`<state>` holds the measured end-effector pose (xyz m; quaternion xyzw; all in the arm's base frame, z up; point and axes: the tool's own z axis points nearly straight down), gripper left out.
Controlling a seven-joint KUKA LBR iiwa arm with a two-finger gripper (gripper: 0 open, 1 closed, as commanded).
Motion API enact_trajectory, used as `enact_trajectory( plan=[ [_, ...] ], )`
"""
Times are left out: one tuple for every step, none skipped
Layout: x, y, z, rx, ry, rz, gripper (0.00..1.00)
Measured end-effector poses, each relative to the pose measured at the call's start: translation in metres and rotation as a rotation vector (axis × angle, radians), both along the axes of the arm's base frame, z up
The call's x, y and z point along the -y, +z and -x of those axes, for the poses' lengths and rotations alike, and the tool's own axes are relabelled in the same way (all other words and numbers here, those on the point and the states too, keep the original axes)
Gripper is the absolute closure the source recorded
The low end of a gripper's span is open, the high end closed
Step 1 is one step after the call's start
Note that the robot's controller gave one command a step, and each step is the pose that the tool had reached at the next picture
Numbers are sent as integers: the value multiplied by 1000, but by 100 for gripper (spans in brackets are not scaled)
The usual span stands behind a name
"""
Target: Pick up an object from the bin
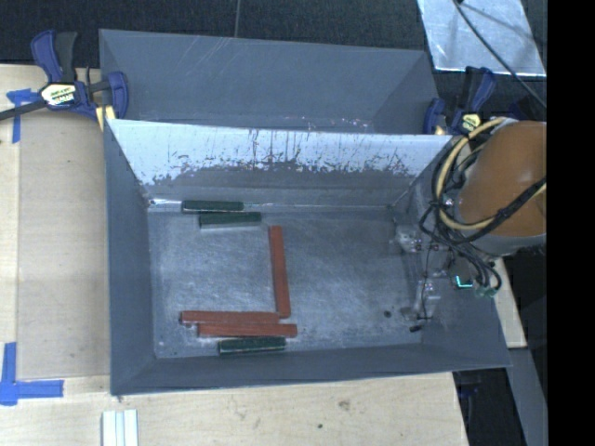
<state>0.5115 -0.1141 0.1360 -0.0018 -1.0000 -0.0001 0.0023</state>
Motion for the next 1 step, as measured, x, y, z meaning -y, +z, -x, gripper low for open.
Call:
enact_trajectory(
  plan=[
    [-75, -67, -11, 3, 310, -4, 0]
  ],
)
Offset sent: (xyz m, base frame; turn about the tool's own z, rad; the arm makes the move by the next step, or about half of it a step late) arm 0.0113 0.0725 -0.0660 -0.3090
